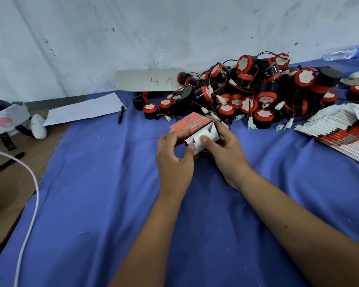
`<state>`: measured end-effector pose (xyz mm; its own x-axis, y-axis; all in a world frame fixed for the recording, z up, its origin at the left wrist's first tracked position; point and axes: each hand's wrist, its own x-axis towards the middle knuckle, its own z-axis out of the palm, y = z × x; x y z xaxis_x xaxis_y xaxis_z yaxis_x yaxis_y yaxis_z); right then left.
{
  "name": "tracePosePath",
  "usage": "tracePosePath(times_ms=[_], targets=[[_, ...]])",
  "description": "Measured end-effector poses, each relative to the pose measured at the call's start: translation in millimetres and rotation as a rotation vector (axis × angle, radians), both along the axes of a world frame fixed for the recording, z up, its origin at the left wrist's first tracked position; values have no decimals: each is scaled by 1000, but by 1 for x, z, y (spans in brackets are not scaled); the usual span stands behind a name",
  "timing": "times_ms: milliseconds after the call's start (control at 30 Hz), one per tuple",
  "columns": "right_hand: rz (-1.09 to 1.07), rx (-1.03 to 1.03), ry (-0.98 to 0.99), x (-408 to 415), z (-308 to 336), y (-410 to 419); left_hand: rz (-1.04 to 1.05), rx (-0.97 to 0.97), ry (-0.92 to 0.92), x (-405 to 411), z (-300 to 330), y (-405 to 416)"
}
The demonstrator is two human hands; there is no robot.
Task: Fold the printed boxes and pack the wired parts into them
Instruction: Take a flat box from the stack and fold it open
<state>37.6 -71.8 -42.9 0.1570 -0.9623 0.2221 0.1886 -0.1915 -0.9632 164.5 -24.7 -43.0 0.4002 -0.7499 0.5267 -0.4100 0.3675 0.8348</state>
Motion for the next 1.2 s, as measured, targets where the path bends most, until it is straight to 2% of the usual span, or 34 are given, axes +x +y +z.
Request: tracePosePath(times_ms=[167, 400, 567, 667, 733, 1033, 1200], targets=[[-85, -25, 19, 0, 1, 1, -12, -13, -34, -5, -2, -2], [-172, 48, 23, 2, 0, 2, -28, 8, 14, -6, 0, -1], [-51, 117, -85, -1, 2, 1, -107, 38, 276, -3, 1, 0], [96, 210, -325, -4, 4, -1, -144, 28, 331, -7, 4, 2], [142, 231, -410, -6, 5, -3, -164, 46, 340, -8, 3, 2], [32, 243, -287, -1, -2, -1, -35, 68, 242, -1, -8, -7], [188, 195, -343, -4, 5, 2, 31, 95, 280, 4, -9, -11]])
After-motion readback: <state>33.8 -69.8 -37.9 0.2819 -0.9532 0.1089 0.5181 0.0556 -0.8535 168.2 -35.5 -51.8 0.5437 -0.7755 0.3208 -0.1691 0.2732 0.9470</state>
